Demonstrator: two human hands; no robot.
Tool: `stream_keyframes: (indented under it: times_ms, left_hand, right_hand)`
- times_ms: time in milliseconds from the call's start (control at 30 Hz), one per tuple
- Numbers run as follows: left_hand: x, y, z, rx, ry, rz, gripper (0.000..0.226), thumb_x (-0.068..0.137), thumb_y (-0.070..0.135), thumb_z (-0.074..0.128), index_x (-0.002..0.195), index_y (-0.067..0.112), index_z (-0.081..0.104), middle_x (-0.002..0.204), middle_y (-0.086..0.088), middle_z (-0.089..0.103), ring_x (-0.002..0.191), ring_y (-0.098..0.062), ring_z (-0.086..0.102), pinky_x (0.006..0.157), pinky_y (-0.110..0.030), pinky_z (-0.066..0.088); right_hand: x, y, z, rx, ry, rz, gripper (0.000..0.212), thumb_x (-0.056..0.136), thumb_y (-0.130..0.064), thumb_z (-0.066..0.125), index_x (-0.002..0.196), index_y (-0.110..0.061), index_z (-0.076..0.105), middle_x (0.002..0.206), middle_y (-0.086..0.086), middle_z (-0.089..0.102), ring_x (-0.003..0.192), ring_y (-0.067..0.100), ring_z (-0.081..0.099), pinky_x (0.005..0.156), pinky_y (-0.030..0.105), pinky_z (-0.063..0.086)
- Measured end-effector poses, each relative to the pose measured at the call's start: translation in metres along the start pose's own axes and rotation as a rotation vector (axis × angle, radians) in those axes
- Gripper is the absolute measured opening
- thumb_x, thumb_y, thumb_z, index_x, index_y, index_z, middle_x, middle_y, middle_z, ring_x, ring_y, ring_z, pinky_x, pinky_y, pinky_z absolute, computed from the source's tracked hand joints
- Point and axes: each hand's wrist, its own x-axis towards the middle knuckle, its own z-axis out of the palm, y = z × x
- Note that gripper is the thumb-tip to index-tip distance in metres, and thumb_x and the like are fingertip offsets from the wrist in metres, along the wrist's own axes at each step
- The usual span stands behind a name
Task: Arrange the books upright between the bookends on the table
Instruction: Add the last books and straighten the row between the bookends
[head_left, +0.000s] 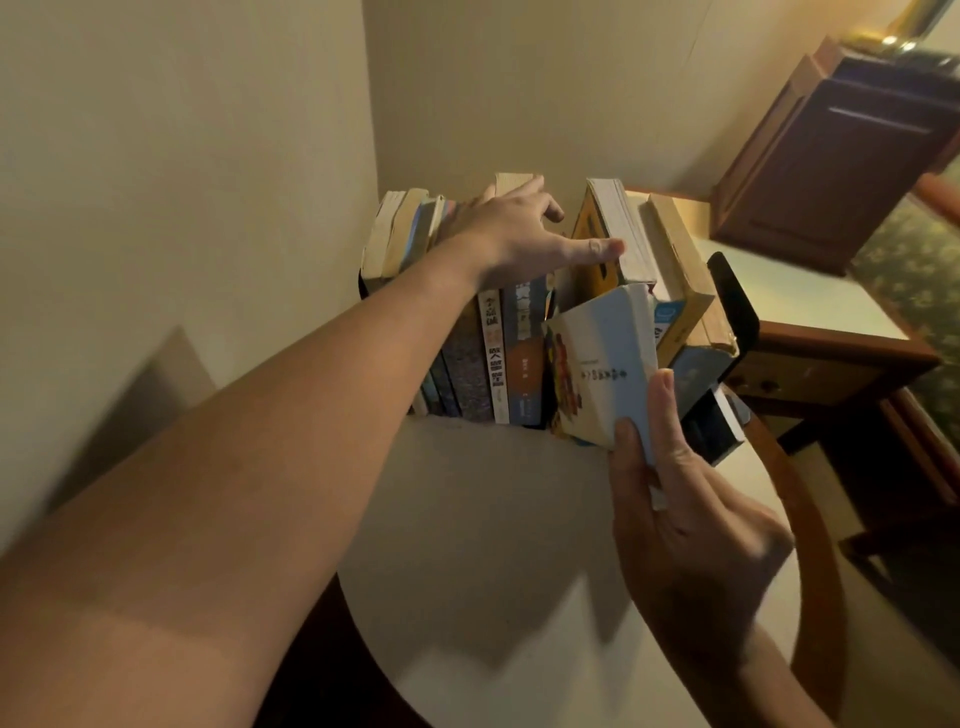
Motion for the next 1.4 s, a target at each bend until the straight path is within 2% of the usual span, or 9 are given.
stream_keyframes:
  times_ms: [233, 367, 533, 733, 900, 967, 1100, 1200, 1400]
  left_hand:
    - [0.001, 0.0, 0.001, -0.002, 0.008, 0.0, 0.098, 0.067, 0.096, 0.045, 0.141, 0.033, 0.05, 0.167, 0.008, 0.018, 0.155, -0.034, 0.005, 0.121, -0.065, 0.01]
    - [0.003, 0.001, 0.001, 0.021, -0.006, -0.008, 0.099, 0.066, 0.097, 0.043, 0.143, 0.034, 0.049, 0.168, 0.008, 0.014, 0.155, -0.034, 0.004, 0.12, -0.066, 0.009]
    - [0.002, -0.001, 0.003, 0.002, 0.032, 0.001, 0.097, 0.067, 0.096, 0.044, 0.142, 0.035, 0.048, 0.167, 0.008, 0.019, 0.154, -0.033, 0.009, 0.12, -0.065, 0.013]
    - [0.001, 0.0, 0.002, -0.029, 0.021, 0.011, 0.096, 0.069, 0.094, 0.047, 0.143, 0.034, 0.047, 0.167, 0.008, 0.019, 0.155, -0.032, 0.008, 0.121, -0.064, 0.013]
    - [0.002, 0.001, 0.003, -0.022, 0.018, 0.021, 0.096, 0.067, 0.095, 0.047, 0.142, 0.035, 0.047, 0.165, 0.007, 0.025, 0.154, -0.032, 0.01, 0.121, -0.063, 0.013]
    - [0.004, 0.002, 0.004, -0.023, 0.018, 0.031, 0.097, 0.067, 0.096, 0.046, 0.143, 0.035, 0.046, 0.165, 0.007, 0.025, 0.154, -0.031, 0.012, 0.121, -0.063, 0.015]
    - [0.008, 0.007, 0.005, -0.038, 0.004, 0.053, 0.101, 0.065, 0.096, 0.048, 0.145, 0.035, 0.044, 0.166, 0.008, 0.021, 0.154, -0.029, 0.013, 0.12, -0.062, 0.019]
    - [0.01, 0.012, 0.005, -0.046, -0.014, 0.079, 0.1, 0.068, 0.094, 0.05, 0.147, 0.034, 0.044, 0.167, 0.01, 0.018, 0.154, -0.026, 0.012, 0.121, -0.061, 0.017]
    - [0.012, 0.014, 0.009, -0.063, -0.017, 0.116, 0.105, 0.063, 0.095, 0.05, 0.148, 0.034, 0.043, 0.166, 0.012, 0.021, 0.154, -0.025, 0.014, 0.121, -0.061, 0.019]
  right_hand:
    - [-0.011, 0.007, 0.007, -0.035, -0.005, 0.021, 0.041, 0.092, -0.008, 0.07, 0.126, 0.01, 0.057, 0.108, 0.019, 0.069, 0.094, 0.01, 0.061, 0.089, 0.015, 0.049]
    - [-0.003, 0.004, 0.023, 0.018, 0.014, 0.029, 0.038, 0.095, -0.008, 0.066, 0.128, 0.007, 0.055, 0.108, 0.02, 0.071, 0.099, 0.015, 0.066, 0.083, 0.027, 0.056]
    - [0.013, 0.01, 0.051, 0.102, -0.087, 0.098, 0.039, 0.099, -0.01, 0.063, 0.135, 0.004, 0.056, 0.117, 0.015, 0.071, 0.107, 0.018, 0.069, 0.096, 0.003, 0.041]
    - [0.014, 0.024, 0.078, 0.046, -0.296, 0.136, 0.052, 0.095, 0.002, 0.064, 0.145, -0.002, 0.048, 0.104, 0.018, 0.074, 0.084, 0.029, 0.075, 0.065, 0.043, 0.063]
    - [0.007, 0.032, 0.093, -0.09, -0.34, 0.162, 0.07, 0.089, 0.006, 0.067, 0.151, -0.006, 0.038, 0.119, 0.026, 0.068, 0.087, 0.041, 0.073, 0.063, 0.052, 0.061]
    - [0.004, 0.03, 0.104, -0.173, -0.313, 0.146, 0.074, 0.088, 0.008, 0.068, 0.153, -0.008, 0.035, 0.133, 0.03, 0.057, 0.104, 0.049, 0.065, 0.072, 0.058, 0.058]
    - [0.003, 0.024, 0.114, -0.139, -0.147, 0.262, 0.068, 0.083, 0.009, 0.072, 0.145, -0.01, 0.05, 0.141, 0.028, 0.051, 0.131, 0.037, 0.038, 0.09, 0.048, 0.04]
    - [0.008, 0.023, 0.117, -0.087, -0.098, 0.264, 0.057, 0.078, 0.008, 0.077, 0.132, -0.003, 0.062, 0.12, 0.025, 0.067, 0.116, 0.028, 0.055, 0.086, 0.034, 0.044]
    - [0.017, 0.029, 0.12, 0.028, -0.176, 0.324, 0.044, 0.089, 0.001, 0.069, 0.131, -0.003, 0.061, 0.11, 0.021, 0.072, 0.098, 0.037, 0.072, 0.074, 0.044, 0.059]
